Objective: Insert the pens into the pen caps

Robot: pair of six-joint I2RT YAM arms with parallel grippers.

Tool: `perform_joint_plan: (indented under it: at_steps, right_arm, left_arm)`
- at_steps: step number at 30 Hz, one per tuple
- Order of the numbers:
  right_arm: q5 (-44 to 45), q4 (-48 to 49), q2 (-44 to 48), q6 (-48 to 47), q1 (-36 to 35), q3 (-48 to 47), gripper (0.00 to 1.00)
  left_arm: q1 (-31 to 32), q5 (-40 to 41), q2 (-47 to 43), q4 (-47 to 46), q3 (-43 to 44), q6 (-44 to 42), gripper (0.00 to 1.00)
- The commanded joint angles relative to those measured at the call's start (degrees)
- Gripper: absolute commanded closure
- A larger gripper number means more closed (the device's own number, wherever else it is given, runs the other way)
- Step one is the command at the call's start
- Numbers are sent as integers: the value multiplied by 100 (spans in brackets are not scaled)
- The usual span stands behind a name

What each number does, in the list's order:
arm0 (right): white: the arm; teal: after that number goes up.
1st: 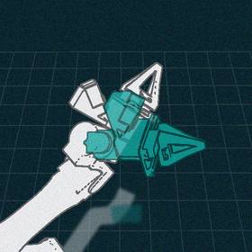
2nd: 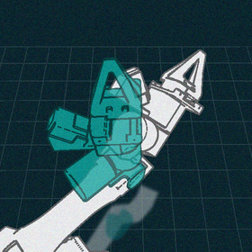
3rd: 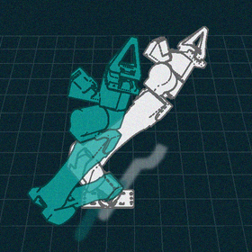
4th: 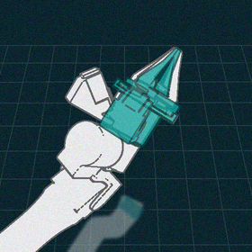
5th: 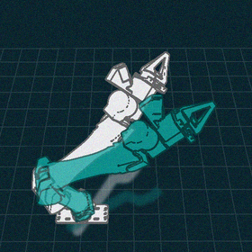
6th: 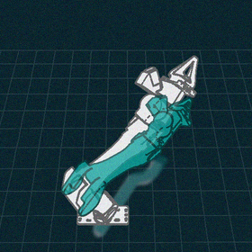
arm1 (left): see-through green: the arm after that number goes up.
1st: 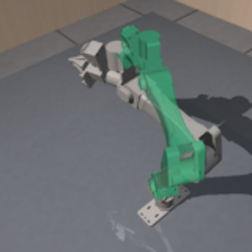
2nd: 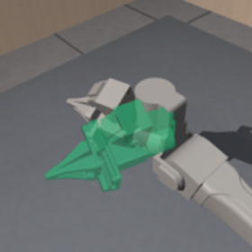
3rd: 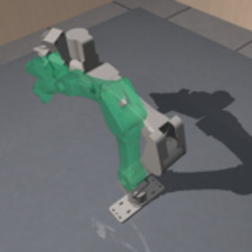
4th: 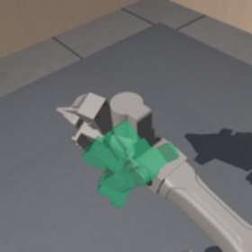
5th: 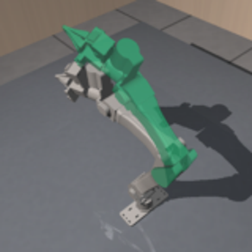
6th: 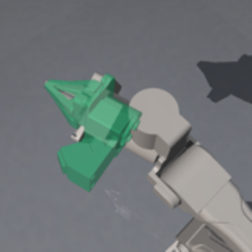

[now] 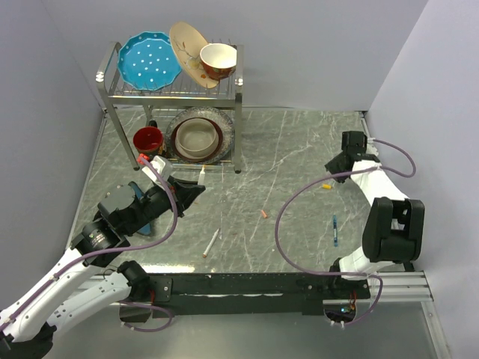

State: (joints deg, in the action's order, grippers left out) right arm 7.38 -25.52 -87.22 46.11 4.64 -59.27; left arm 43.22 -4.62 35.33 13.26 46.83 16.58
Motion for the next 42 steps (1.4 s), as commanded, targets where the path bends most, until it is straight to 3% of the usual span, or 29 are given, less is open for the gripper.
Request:
perform_joint_plan:
  at_steps: [1,16,42]
  right_arm:
    - [642,-858,-260,1443,10,-489,56]
    - [1011,-1034,-867,2604,10,-586,53]
    - [923,-1588,-2132,2904,19,-1166,56]
  left_arm:
    - [20,67,-70,-148,2,-85,99]
    - [20,49,-62,-139,2,-93,99]
    - [20,93,-9,-122,-7,-85,99]
